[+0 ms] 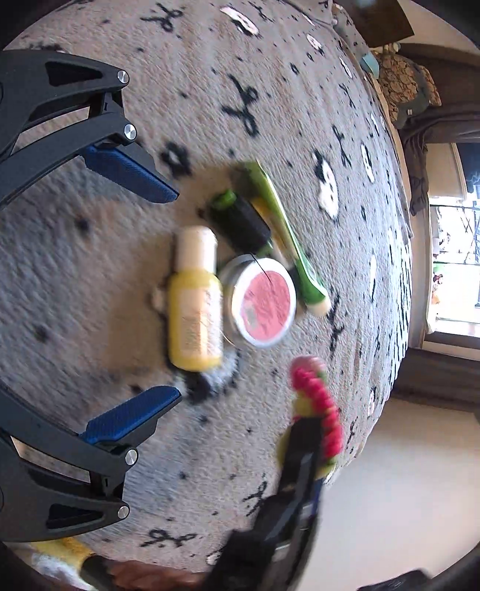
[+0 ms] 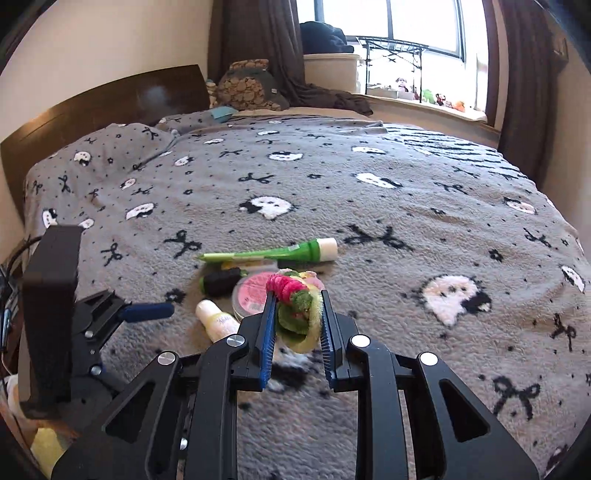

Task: Collect trash
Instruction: 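Grasp the pink-green toy with right tool while left tool grasps yellow lotion bottle, then carry the toy and yellow lotion bottle down to the bin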

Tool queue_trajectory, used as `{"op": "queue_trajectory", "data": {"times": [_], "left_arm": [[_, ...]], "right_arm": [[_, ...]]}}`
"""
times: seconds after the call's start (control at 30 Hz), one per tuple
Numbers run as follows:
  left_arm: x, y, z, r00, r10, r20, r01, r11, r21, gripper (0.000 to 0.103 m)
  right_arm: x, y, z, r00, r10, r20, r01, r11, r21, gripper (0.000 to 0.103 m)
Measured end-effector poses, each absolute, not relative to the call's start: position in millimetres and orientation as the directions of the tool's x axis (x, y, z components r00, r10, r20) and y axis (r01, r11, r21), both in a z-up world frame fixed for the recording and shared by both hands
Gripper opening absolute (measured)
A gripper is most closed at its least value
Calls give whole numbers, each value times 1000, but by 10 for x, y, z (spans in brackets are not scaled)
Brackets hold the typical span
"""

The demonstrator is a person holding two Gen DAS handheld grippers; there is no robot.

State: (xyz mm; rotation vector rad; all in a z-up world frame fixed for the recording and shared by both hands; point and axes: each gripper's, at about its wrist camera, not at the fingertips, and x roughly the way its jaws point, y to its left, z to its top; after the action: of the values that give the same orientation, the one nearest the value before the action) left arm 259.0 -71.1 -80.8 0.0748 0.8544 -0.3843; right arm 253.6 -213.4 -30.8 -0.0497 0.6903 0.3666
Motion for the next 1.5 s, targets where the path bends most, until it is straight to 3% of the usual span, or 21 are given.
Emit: {"op": "queue_trajectory", "data": {"times": [0.23, 0.3, 0.33, 0.47, 0.77, 1.13, 1.5], "left_arm": [[2805, -871, -896, 589, -259, -765, 350, 935, -47, 94], [2830, -853, -932, 574, -273, -772, 353, 933, -67, 88], [2834, -846, -946, 569, -272, -776, 351, 934, -70, 80], [2743, -820, -905, 566, -285, -774, 357, 930, -81, 80], [2042, -723, -565, 623, -291, -726, 383, 923, -41, 80], [908, -504, -246, 688, -305, -659, 393, 920, -16, 80], [88, -434, -458, 677, -316, -665, 404, 915, -24, 80]], "right_arm": [[2410, -2345, -380, 711, 300, -636, -330, 941, 74, 22], [2364, -2384, -393, 713, 293, -637, -326, 943, 69, 22], [2351, -2396, -397, 714, 291, -637, -325, 943, 67, 22], [2266, -2439, -421, 715, 279, -641, -316, 947, 60, 22], [1729, -2482, -322, 742, 271, -613, -312, 949, 42, 23], [704, -2496, -148, 739, 390, -550, -396, 911, 113, 23], [-23, -2430, -521, 642, 506, -576, -460, 855, 238, 23]]}}
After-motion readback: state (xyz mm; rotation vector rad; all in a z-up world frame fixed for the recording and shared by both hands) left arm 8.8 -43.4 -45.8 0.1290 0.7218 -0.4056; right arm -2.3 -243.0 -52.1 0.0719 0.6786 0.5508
